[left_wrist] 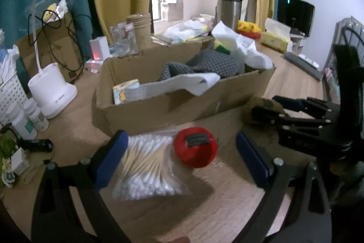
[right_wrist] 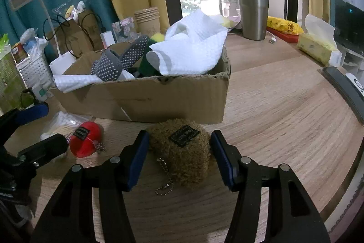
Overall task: Organize soft objects
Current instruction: 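Grasp the brown fuzzy pouch with the right gripper while the left grasps the red round pouch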
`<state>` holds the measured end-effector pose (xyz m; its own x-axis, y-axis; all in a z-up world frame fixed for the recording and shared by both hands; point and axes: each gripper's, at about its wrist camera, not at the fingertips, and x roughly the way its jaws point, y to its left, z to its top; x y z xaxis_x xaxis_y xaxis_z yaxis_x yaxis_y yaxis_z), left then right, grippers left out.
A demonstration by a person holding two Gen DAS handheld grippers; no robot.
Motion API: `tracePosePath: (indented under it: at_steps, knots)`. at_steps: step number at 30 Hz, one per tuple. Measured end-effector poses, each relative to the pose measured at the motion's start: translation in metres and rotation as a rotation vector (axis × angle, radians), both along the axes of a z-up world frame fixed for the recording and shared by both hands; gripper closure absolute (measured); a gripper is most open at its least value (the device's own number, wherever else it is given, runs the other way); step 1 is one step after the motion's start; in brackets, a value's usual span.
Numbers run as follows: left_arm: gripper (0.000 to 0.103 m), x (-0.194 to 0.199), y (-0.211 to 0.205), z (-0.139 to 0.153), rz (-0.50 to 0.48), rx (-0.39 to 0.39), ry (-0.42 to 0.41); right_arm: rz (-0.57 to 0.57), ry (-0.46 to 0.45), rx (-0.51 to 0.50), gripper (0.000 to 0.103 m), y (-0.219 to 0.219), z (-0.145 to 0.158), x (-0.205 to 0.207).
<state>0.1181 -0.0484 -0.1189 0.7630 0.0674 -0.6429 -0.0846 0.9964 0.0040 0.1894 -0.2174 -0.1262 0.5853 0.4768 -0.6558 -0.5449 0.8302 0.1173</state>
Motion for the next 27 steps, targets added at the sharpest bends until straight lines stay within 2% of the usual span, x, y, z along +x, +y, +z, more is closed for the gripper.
tracePosePath:
  at_steps: [1,5,7,11,17,20,23,27]
  knots:
    - [0.006,0.002,-0.001,-0.001,-0.001,0.006,0.007,0.001,-0.002,-0.001,0.044,0.001,0.001,-0.001]
    - [0.006,0.004,-0.008,0.000,-0.018,0.034,0.000,0.021,-0.028,-0.005,0.059,-0.001,-0.001,-0.007]
    - [0.006,0.005,-0.016,0.000,-0.040,0.056,-0.006,0.020,-0.032,0.011,0.064,-0.007,-0.001,-0.009]
    - [0.006,0.015,-0.027,-0.006,-0.057,0.097,0.025,0.020,-0.054,0.033,0.073,-0.017,0.001,-0.014]
    - [0.007,0.024,-0.041,-0.010,-0.097,0.139,0.051,-0.022,-0.065,0.078,0.074,-0.039,0.004,-0.016]
    - [0.008,0.031,-0.043,-0.014,-0.122,0.100,0.086,-0.037,-0.070,0.093,0.074,-0.048,0.006,-0.017]
    - [0.027,0.034,-0.045,-0.015,-0.144,0.084,0.100,-0.044,-0.074,0.119,0.074,-0.055,0.009,-0.017]
    - [0.029,0.039,-0.047,-0.021,-0.150,0.080,0.141,-0.043,-0.065,0.122,0.074,-0.056,0.006,-0.016]
